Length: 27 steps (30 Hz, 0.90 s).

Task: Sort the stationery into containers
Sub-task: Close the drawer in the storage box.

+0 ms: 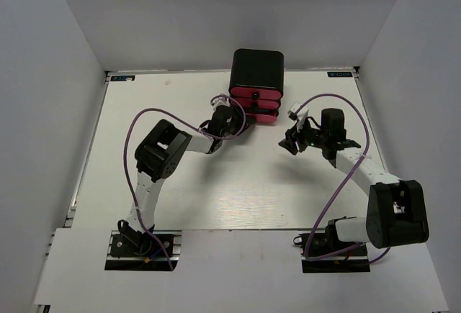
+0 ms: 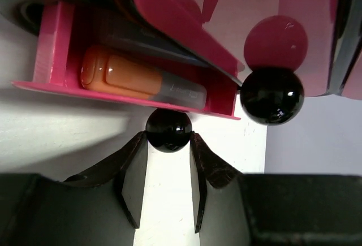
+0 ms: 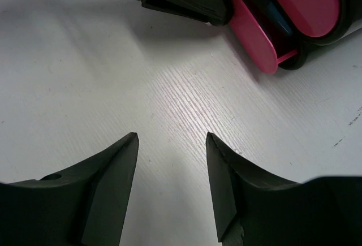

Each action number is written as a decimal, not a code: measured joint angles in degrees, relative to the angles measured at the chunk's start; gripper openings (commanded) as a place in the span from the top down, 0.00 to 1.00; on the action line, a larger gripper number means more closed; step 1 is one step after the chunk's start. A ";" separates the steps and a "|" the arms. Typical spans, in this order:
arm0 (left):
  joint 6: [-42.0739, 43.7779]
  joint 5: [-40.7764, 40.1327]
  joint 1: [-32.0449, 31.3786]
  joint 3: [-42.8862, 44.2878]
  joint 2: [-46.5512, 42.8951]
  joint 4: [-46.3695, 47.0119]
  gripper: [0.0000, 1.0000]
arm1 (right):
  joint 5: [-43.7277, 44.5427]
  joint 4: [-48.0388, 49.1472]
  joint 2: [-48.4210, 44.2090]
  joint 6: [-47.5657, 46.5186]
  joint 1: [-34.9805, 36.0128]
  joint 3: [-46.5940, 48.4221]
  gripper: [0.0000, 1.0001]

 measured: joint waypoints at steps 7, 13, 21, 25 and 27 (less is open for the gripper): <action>-1.18 -0.57 0.00 2.93 2.10 0.33 0.64 | 0.00 -0.22 0.00 -0.44 -0.42 0.00 0.43; -1.88 -1.20 -0.02 5.46 3.98 0.74 0.62 | -0.02 -0.28 0.00 -0.66 -0.63 0.00 0.43; -2.71 -1.38 -0.07 6.69 4.70 0.57 0.58 | 0.00 -0.83 0.00 -0.83 -0.85 0.00 0.43; -2.97 -1.25 -0.07 6.86 4.90 0.79 0.53 | 0.00 -1.14 0.00 -0.87 -1.03 0.00 0.43; -3.17 -0.79 -0.07 6.27 4.87 1.77 0.48 | -0.02 -1.14 0.00 -0.92 -1.03 0.00 0.41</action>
